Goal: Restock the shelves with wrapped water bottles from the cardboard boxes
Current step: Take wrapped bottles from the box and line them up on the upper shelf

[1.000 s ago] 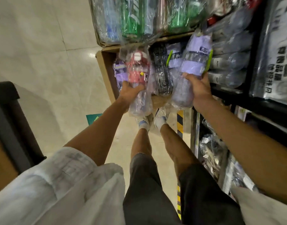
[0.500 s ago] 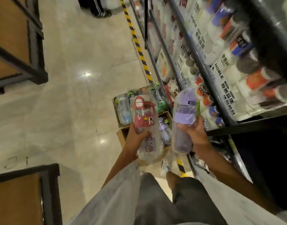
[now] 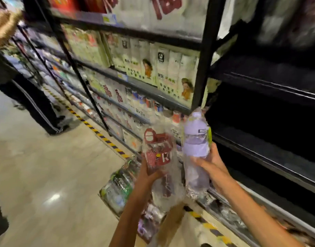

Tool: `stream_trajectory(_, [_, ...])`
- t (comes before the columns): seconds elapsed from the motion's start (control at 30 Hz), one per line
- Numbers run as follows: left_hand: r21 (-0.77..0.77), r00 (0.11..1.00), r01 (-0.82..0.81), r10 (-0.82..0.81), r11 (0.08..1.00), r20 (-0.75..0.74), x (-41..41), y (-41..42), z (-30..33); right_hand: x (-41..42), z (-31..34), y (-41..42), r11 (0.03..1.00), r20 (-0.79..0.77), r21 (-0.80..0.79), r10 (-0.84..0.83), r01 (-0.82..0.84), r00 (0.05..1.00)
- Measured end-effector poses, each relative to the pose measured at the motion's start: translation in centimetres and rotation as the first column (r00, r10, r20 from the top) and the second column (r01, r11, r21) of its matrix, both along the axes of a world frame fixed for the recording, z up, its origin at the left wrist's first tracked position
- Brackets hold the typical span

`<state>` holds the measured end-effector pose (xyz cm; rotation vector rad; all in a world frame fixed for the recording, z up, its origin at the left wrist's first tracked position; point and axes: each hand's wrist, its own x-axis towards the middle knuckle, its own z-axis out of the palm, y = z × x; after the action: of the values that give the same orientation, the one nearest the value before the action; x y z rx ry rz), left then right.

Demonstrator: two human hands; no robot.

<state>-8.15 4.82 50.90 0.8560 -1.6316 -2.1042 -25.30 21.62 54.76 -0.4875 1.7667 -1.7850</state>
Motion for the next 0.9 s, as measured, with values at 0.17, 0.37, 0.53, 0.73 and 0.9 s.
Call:
stream_trajectory(0.17, [-0.017,0.967,0.253,-0.253,0.967,-0.009,-2.4,6.3,4.1,1.8,4.2,9.2,0.98,-0.039,-0.076,-0.185,0.182,0.982])
stream_trajectory(0.37, [-0.057,0.878,0.462,-0.465,0.885,-0.114,-6.5,16.6,7.9,3.4,6.8,21.7,0.921,-0.069,-0.129,-0.377,0.367,0.923])
stream_trajectory(0.53, [-0.058,0.782,0.585,-0.582,0.809,-0.223,-7.5,27.9,11.7,5.4,9.3,33.8,0.835,-0.065,-0.183,-0.537,0.519,0.841])
stream_trajectory(0.73, [-0.127,0.689,0.671,-0.678,0.73,-0.254,-9.1,41.4,15.3,7.0,12.2,47.2,0.746,-0.11,-0.217,-0.66,0.63,0.743])
stream_trajectory(0.9, [-0.193,0.627,0.7,-0.722,0.687,-0.294,-10.6,50.5,18.5,6.7,14.6,55.6,0.682,-0.159,-0.26,-0.728,0.683,0.667])
